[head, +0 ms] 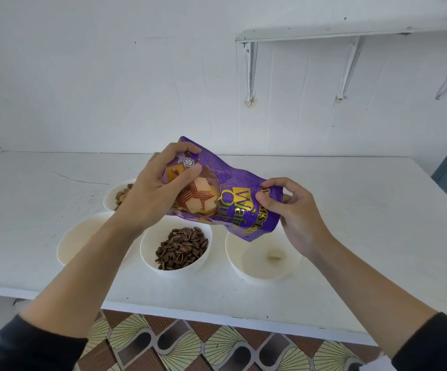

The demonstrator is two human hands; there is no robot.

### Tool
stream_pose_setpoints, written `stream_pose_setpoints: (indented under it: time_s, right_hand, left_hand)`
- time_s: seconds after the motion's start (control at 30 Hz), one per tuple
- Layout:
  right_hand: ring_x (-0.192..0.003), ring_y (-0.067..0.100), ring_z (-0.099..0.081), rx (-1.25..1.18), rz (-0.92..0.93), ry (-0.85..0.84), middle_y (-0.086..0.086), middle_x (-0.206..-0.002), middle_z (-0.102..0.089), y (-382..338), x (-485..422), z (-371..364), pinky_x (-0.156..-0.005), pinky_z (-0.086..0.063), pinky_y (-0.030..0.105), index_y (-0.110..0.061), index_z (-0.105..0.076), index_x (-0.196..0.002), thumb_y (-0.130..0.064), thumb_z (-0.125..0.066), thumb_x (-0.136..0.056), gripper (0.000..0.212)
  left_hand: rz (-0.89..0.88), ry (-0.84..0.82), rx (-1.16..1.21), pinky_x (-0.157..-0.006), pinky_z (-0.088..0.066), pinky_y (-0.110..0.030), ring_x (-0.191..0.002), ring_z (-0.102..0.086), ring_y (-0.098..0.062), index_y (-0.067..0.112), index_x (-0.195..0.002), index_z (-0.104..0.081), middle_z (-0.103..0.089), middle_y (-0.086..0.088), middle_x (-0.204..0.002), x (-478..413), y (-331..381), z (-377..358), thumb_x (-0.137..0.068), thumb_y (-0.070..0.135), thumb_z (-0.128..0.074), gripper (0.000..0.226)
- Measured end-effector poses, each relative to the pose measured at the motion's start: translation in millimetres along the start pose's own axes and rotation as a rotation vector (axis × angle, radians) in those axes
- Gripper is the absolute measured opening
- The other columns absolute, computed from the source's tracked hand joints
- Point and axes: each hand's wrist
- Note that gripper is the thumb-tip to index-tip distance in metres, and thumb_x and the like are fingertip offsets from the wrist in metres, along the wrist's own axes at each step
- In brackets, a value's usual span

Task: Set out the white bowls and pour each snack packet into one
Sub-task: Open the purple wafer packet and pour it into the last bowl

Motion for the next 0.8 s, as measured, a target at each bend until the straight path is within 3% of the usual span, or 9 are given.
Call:
stream_pose_setpoints:
  time_s: [0.13,0.27,0.4,0.53,0.67,0.8]
  right_hand:
    - [-0.095,0.041,-0.070,-0.032,-0.036,-0.012,0.029,-0.104,-0.070,9,2,4,-0.073,-0.062,0.040,-0.014,-0.068,-0.094,-0.020,-0.090,-0.058,0.042]
    - [-0.096,0.041,-0.067,-0.019,-0.071,-0.006,0.035,-0.116,-0.064,27,4,11,-0.075,-0.061,0.039,-0.015,-0.070,-0.091,-0.032,-0.101,-0.045,0.058]
    - [-0.103,0.040,-0.067,-0.064,-0.073,-0.013,0.030,-0.130,-0.059,33,7,13,-0.075,-0.061,0.038,-0.012,-0.069,-0.091,-0.025,-0.099,-0.050,0.053]
    - [-0.099,0.046,-0.067,-0.061,-0.090,0.003,0.036,-0.113,-0.066,22,7,9,-0.070,-0.061,0.038,-0.014,-0.069,-0.091,-0.024,-0.097,-0.053,0.049]
    - [-0.100,0.045,-0.069,-0.023,-0.056,0.002,0.032,-0.112,-0.068,14,2,5,-0.070,-0.061,0.037,-0.016,-0.070,-0.091,-0.036,-0.101,-0.043,0.061]
    - [-0.102,0.047,-0.068,-0.005,-0.037,0.001,0.030,-0.110,-0.069,8,1,-1,-0.074,-0.061,0.041,-0.016,-0.069,-0.094,-0.029,-0.096,-0.054,0.050]
  left_hand:
    - [-0.025,-0.025,-0.054,-0.097,-0.056,-0.056,-0.115,-0.065,-0.030,0.042,-0.130,-0.059,-0.063,-0.010,-0.125,0,3,-6,-0.092,0.045,-0.068,0.039]
    - [-0.063,-0.046,-0.122,-0.095,-0.055,-0.056,-0.113,-0.064,-0.027,0.042,-0.123,-0.059,-0.065,-0.003,-0.114,5,1,-16,-0.097,0.039,-0.066,0.026]
    - [-0.045,-0.009,-0.127,-0.093,-0.057,-0.055,-0.104,-0.069,-0.023,0.040,-0.117,-0.062,-0.069,0.003,-0.105,7,1,-20,-0.100,0.033,-0.065,0.019]
    - [-0.017,0.018,-0.022,-0.088,-0.060,-0.049,-0.096,-0.073,-0.027,0.033,-0.117,-0.063,-0.073,-0.001,-0.097,9,7,-18,-0.101,0.027,-0.064,0.018]
    - [-0.011,0.020,-0.007,-0.084,-0.062,-0.047,-0.095,-0.076,-0.023,0.035,-0.118,-0.063,-0.075,0.006,-0.096,6,14,-13,-0.101,0.029,-0.063,0.018]
    - [-0.041,0.029,-0.040,-0.082,-0.063,-0.044,-0.092,-0.076,-0.018,0.034,-0.118,-0.063,-0.075,0.007,-0.096,3,20,-9,-0.100,0.029,-0.064,0.018]
Point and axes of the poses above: each hand's wrist, its own x-axis away from the middle knuckle, its own z-axis out of the back of the hand, y = z × x
